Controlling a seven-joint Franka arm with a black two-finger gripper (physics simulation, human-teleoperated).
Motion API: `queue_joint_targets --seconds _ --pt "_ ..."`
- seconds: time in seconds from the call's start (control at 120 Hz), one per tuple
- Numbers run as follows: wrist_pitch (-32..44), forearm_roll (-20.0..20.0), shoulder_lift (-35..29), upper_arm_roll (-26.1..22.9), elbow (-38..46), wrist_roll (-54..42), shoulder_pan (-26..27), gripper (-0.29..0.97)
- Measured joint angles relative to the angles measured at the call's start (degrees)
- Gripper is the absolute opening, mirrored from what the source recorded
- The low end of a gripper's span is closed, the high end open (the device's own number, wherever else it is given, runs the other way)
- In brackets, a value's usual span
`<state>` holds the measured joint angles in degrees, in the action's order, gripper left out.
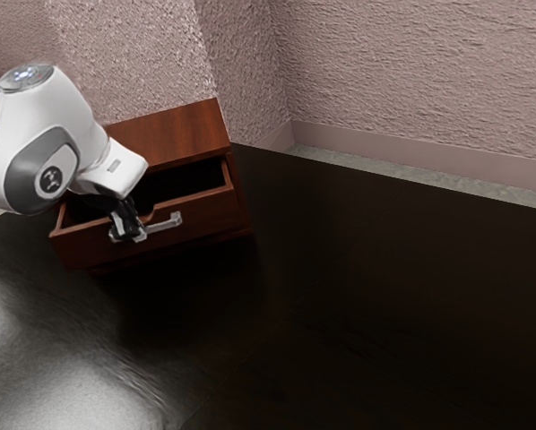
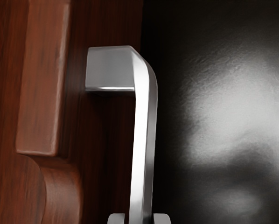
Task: Pull the drawer handle with one arm to open the drawer
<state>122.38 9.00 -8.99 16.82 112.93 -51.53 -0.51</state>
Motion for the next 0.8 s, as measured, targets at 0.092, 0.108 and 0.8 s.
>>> queue_joint_targets --seconds 0.092,0.108,0.8 --pt "0.0 0.0 -1.4 -0.7 1.3 0.0 0.0 -0.03" --pt "0.0 0.0 -1.6 -0.8 1.5 0.0 0.0 -0.03" --pt "-3.6 0.0 -23.0 -14.8 8.3 -0.1 -4.7 0.13"
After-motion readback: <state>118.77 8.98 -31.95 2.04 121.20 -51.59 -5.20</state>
